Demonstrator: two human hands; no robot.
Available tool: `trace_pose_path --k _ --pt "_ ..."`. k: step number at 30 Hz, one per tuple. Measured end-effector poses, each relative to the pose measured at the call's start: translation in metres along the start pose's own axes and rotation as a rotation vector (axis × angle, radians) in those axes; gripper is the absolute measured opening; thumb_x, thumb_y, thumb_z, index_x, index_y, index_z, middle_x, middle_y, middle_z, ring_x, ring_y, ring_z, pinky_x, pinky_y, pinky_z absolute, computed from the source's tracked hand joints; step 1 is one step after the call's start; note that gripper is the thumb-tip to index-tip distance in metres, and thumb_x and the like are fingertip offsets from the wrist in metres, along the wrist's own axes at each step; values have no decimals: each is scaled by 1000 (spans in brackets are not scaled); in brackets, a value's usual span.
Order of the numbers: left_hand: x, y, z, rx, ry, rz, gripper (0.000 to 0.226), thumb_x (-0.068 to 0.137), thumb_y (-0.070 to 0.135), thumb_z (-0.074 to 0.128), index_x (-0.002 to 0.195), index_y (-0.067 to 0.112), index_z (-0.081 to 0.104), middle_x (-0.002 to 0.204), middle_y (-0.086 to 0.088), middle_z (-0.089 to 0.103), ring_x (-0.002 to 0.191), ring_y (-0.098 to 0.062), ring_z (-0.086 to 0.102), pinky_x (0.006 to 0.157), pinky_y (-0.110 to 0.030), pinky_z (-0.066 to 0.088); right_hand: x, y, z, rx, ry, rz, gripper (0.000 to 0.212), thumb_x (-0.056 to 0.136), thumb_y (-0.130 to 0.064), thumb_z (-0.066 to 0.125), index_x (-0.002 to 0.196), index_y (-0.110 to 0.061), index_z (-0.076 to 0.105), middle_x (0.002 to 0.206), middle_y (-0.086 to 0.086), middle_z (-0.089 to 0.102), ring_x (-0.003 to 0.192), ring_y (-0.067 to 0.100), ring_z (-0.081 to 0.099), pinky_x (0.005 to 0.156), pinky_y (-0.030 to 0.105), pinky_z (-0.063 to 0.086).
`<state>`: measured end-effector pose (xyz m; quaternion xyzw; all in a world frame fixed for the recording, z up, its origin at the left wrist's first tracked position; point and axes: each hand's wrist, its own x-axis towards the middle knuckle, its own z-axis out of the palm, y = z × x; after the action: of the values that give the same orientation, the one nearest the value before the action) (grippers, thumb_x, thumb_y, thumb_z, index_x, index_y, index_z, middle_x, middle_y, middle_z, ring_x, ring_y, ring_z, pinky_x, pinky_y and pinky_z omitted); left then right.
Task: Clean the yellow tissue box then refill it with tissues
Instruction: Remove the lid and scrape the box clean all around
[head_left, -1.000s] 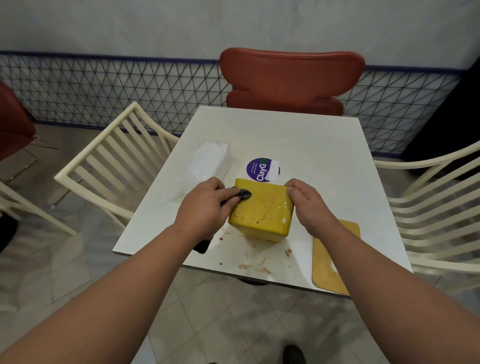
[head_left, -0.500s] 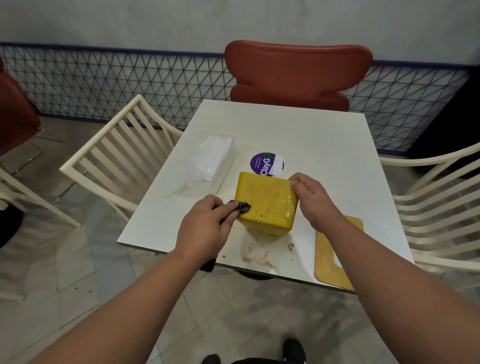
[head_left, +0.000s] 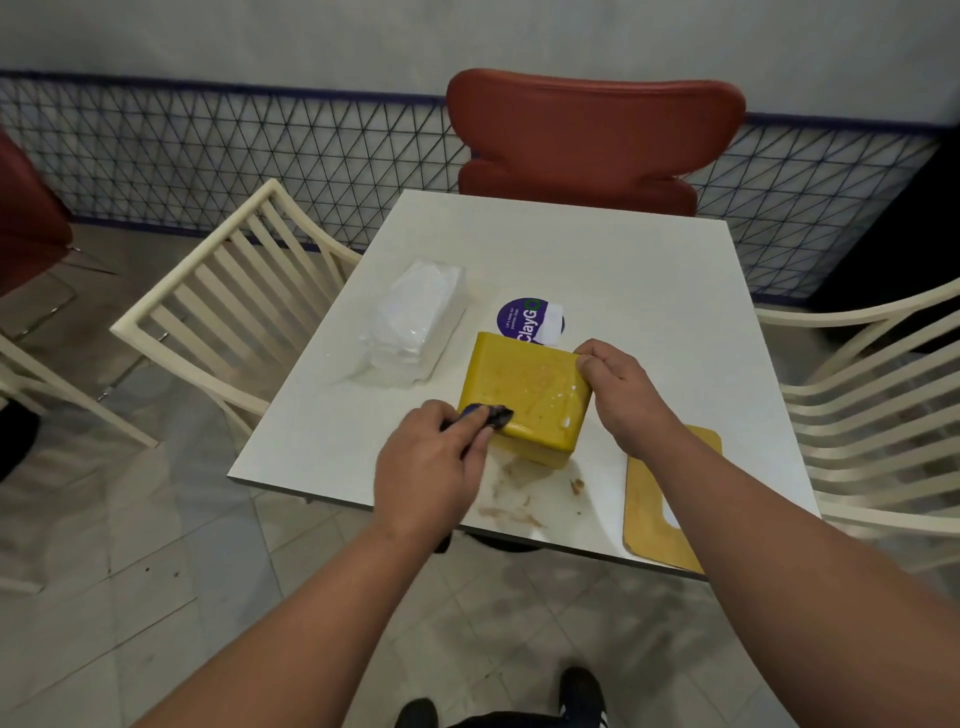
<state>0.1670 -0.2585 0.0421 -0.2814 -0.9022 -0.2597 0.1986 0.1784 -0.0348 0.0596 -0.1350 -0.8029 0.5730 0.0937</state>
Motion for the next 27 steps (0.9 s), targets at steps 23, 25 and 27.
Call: trace_pose_path --k 23,25,27 --pt "5 11 1 -62 -40 -68 32 88 41 50 103 27 74 77 3 55 67 -19 55 51 -29 46 -6 -3 -3 27 -36 -10 20 89 -23 40 72 -17 50 68 -2 42 65 11 38 62 30 32" --pt "11 3 -5 -77 -52 -210 32 89 43 50 109 29 71 81 5 56 74 -18 57 59 -31 49 -5 -2 -2 32 -37 -8 21 90 -21 41 72 -16 50 67 -4 42 64 10 38 61 27 32" --pt "18 3 -7 -117 -90 -272 33 93 41 52 120 27 65 93 4 61 89 -17 59 71 -30 47 -5 -3 -2 29 -39 -9 25 95 -14 41 72 -16 50 66 -6 42 61 7 38 57 22 32"
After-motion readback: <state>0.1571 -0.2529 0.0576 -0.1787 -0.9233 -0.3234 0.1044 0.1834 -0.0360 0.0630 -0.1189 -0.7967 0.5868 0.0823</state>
